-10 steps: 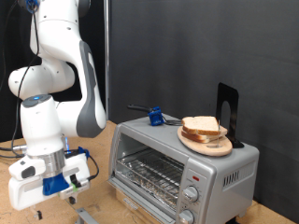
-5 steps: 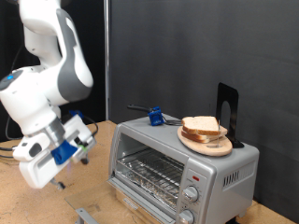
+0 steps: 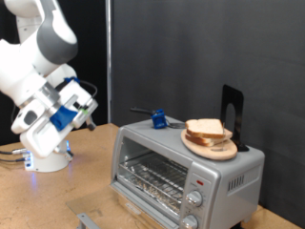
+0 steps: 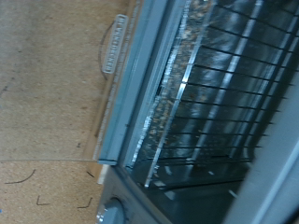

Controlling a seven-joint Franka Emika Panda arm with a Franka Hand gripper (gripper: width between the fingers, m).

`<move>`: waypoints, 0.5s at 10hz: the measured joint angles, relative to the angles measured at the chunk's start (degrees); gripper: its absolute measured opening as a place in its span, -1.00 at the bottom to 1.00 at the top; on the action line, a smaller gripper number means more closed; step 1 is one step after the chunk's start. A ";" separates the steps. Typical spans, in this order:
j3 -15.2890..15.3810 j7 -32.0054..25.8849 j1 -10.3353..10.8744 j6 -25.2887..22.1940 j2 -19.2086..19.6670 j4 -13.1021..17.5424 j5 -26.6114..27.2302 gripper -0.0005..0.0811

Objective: Make a piece of toast with the oven

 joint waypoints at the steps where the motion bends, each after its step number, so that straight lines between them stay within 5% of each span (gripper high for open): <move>1: 1.07 4.10 -0.21 -1.42 -2.26 0.11 -3.21 0.99; 3: 2.06 6.56 -0.84 -1.95 -3.54 -0.27 -4.99 0.99; 5: 0.68 3.83 0.48 -5.94 -3.54 0.90 2.39 0.99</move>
